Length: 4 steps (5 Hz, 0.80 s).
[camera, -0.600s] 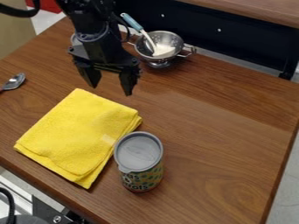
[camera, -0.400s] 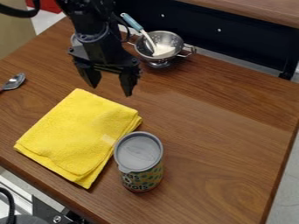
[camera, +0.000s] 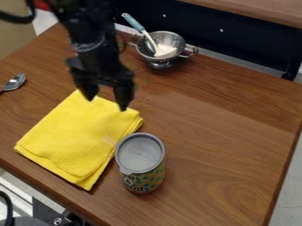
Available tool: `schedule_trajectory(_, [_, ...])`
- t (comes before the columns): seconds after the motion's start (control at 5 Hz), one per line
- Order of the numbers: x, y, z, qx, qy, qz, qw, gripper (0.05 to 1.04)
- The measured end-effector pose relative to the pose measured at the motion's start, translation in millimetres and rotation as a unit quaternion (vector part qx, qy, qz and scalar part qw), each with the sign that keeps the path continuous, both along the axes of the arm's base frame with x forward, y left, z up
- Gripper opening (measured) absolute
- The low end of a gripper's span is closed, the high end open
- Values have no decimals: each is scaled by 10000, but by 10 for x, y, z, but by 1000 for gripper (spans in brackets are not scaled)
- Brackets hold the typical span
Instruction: Move the container to the middle of the table
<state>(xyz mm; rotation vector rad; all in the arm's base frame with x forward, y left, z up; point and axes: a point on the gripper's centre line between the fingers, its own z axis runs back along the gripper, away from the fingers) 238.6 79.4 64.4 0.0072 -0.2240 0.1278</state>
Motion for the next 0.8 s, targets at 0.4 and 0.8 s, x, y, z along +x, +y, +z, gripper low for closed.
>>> schedule_trajectory(0.4, [-390, 12, 21, -28, 176, -403, 9990, 995])
schedule_trajectory(0.8, [-756, -277, -73, -339, 563, -1171, 9909, 995])
